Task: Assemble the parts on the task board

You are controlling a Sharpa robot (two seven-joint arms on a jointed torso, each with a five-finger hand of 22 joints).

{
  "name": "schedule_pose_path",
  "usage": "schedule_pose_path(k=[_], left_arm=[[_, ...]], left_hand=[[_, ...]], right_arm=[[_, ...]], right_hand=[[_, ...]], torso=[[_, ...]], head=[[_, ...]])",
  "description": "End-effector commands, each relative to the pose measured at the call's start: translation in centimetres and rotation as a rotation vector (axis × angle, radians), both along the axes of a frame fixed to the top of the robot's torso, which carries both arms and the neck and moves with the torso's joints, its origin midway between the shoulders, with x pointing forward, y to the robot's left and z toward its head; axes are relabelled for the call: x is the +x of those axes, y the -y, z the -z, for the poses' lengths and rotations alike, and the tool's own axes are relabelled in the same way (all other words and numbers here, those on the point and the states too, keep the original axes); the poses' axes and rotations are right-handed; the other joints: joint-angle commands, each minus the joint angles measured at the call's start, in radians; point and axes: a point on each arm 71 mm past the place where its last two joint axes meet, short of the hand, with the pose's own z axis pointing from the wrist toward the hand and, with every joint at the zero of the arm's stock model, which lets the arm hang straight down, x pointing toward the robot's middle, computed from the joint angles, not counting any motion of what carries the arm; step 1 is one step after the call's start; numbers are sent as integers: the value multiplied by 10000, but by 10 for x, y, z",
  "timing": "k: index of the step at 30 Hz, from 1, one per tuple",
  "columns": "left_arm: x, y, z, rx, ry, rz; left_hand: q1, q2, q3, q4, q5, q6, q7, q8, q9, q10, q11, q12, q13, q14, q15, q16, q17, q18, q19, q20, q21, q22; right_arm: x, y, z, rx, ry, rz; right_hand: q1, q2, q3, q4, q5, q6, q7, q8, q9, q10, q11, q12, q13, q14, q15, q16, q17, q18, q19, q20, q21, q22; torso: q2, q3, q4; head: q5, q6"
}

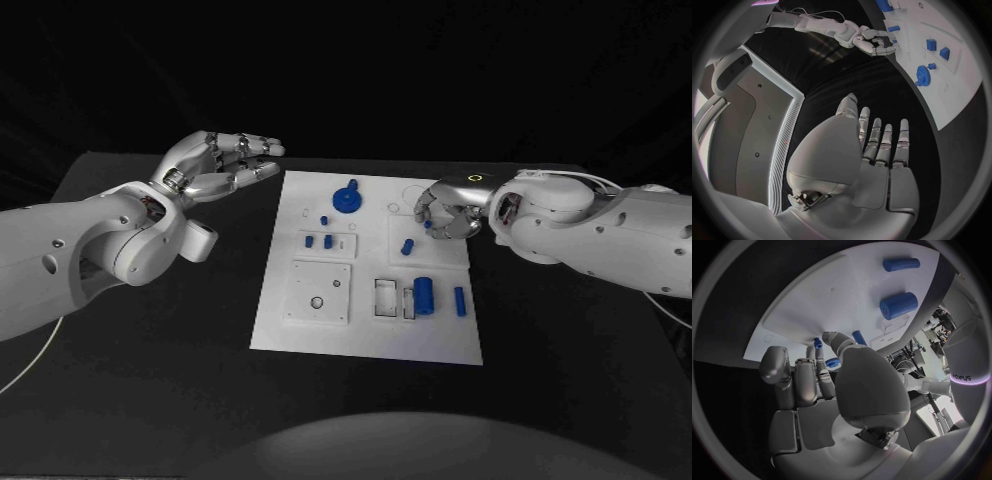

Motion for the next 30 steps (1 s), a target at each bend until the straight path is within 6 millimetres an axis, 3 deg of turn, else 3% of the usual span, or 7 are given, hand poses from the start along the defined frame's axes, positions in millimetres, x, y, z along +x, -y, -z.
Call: schedule_pose_path(k=[1, 7, 16, 30], left_arm=[[-1, 3, 0, -105, -96, 209], [0, 4, 2, -64, -207, 228], [0, 5, 6, -11, -404, 285], [0, 7, 11, 43, -622, 366]], left_hand=[[152, 48, -88, -1, 65, 72, 5, 59, 4, 82, 12, 56, 0, 79, -2, 71, 12, 112, 120, -9, 44, -19], [240, 109, -96, -3, 84, 79, 8, 61, 2, 95, 20, 55, 1, 142, 19, 103, 18, 106, 196, 2, 75, -43], [508, 177, -113, -26, 153, 94, 17, 65, -2, 119, 35, 45, 1, 269, 58, 160, 28, 66, 367, 13, 144, -96], [700, 231, -148, -24, 238, 112, 36, 72, -5, 153, 51, 36, 2, 462, 106, 256, 46, 17, 551, 18, 221, -147]], right_arm=[[0, 2, 4, -84, -43, 108], [2, 3, 5, -84, -93, 231], [2, 4, 6, -232, -238, 346], [2, 4, 5, -123, -145, 308]], right_hand=[[69, 171, 28, -49, 82, 84, 27, 93, 167, -3, -17, 81, 24, -72, -43, 45, -23, -9, -48, -13, -12, 1328], [169, 332, 117, -130, 293, 212, 61, 307, 575, 319, -19, 222, 27, -107, -61, 6, -118, -15, -24, -38, 26, 1336], [351, 362, 276, -357, 660, 283, 109, 462, 1039, 684, -2, 249, -89, -170, -70, -79, -274, -9, -43, -61, 24, 1330], [326, 437, 304, -485, 441, 470, 100, 661, 1713, 1358, -96, 347, -235, -150, -126, -78, -360, -21, -3, -98, 143, 1347]], torso=[[-4, -9, 3], [-13, -10, -3], [-12, -11, 6], [-15, -15, -3]], head=[[2, 0], [7, 0], [14, 0], [18, 0]])
